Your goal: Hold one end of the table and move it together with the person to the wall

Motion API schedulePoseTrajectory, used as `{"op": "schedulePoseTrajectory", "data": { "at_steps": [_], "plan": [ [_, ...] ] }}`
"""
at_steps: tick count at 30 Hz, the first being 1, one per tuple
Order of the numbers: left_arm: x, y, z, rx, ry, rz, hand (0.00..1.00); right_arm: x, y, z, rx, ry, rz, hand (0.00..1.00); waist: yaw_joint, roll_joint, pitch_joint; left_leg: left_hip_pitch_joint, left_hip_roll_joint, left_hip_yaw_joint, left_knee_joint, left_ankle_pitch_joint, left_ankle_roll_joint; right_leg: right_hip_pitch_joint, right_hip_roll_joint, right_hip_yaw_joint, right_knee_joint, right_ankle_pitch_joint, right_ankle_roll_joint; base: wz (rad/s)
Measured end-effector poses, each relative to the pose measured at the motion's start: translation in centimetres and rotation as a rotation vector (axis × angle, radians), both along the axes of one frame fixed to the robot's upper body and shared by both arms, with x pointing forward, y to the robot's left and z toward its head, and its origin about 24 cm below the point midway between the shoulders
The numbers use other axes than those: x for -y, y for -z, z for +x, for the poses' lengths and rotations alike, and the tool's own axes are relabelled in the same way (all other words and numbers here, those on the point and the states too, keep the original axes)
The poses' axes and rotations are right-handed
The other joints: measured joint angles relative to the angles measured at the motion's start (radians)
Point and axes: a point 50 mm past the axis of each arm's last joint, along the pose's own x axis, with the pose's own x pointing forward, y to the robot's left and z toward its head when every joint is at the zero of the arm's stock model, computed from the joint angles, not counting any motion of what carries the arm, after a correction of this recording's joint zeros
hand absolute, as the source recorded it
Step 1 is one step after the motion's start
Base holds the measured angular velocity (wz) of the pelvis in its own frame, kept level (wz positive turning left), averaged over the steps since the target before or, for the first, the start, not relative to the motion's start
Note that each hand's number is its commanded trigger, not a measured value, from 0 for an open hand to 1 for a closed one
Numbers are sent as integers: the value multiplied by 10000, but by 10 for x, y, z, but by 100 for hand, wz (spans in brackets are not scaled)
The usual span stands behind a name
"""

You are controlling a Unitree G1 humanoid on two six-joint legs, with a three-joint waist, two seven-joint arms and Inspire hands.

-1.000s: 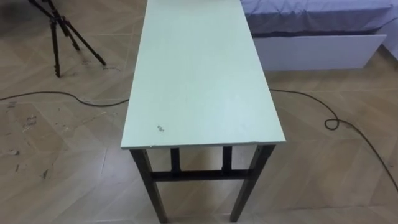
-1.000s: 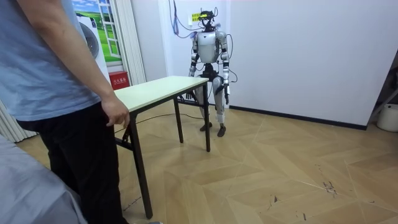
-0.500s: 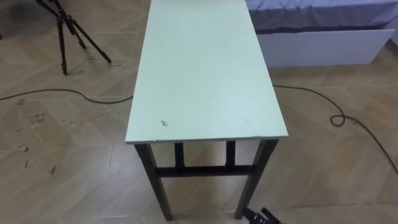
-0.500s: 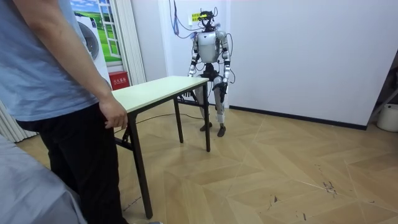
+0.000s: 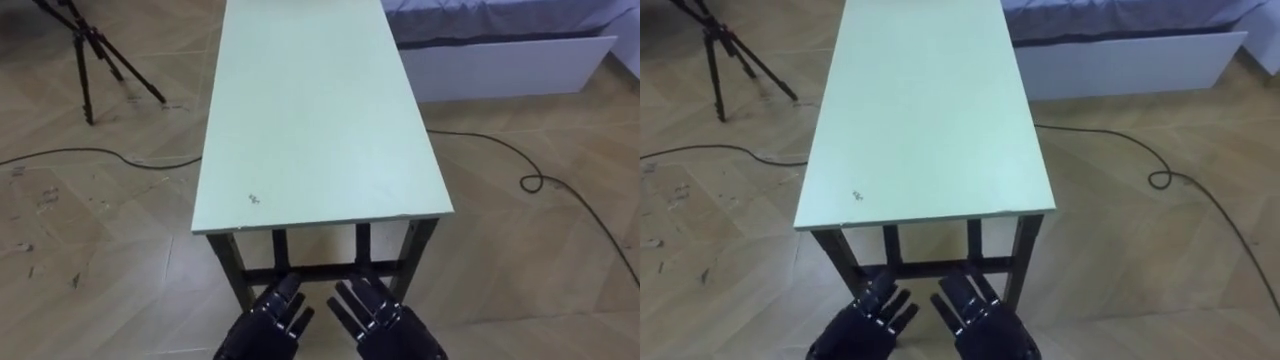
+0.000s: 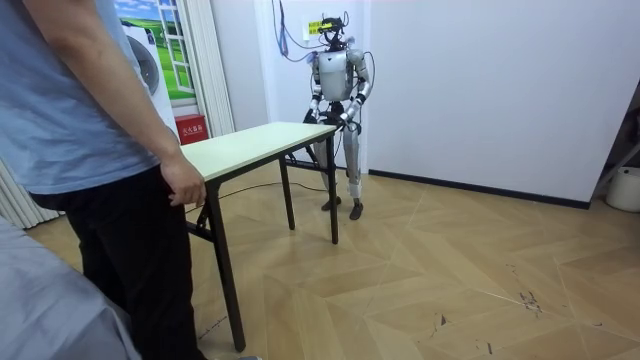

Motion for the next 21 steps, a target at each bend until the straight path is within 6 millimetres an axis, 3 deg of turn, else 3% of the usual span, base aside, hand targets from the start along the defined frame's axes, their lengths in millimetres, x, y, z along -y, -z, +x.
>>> {"op": "schedulePoseTrajectory", "data": {
  "at_steps": [17,21],
  "plan": [
    [7,-19,31,1086,285,-330,0,-4,-20,30,1229,-465,-5,0,-9,57,50,115,25,-7,-62,0,0,29,1,-81,119,8,-4,0],
    [-1,-24,43,1192,-96,-363,0,-5,-24,38,1418,-570,28,0,20,51,68,196,30,-17,-63,0,0,56,2,-58,179,8,-4,-2]
  ]
}}
